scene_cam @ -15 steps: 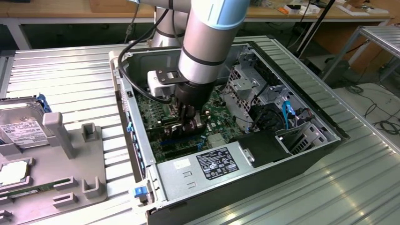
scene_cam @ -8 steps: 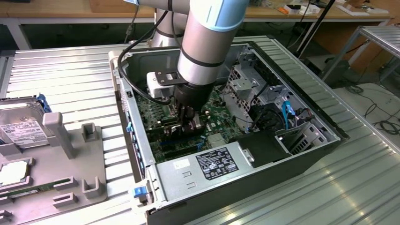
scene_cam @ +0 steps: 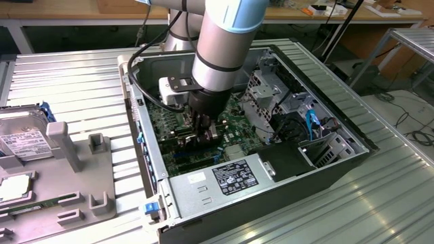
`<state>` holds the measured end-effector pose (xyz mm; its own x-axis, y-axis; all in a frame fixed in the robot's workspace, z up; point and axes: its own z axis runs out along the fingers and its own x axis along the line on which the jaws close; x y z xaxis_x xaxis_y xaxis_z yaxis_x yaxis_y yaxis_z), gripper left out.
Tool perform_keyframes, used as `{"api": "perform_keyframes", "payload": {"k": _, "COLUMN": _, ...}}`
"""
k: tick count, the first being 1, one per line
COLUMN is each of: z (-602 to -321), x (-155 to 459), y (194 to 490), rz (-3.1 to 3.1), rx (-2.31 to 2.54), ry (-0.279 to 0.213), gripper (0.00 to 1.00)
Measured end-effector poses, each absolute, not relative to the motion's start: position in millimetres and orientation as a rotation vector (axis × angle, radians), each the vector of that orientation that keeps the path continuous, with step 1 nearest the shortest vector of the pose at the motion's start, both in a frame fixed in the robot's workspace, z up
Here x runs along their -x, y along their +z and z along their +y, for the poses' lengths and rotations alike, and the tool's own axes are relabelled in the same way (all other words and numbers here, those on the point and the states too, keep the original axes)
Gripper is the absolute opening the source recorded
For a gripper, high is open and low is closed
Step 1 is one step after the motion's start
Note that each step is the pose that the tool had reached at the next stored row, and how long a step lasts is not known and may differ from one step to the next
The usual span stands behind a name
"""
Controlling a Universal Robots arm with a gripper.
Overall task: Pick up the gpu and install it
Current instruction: 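Insert the gpu into the slot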
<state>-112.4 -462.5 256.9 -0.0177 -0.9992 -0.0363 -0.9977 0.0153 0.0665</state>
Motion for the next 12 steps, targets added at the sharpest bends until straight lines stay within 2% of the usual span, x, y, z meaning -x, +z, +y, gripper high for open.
{"api": "perform_keyframes", "payload": {"k": 12, "z": -462.5, "x": 112.4, "y": 251.0, "rz": -2.224, "rx": -2.187, "ry": -0.114, "gripper": 0.27}}
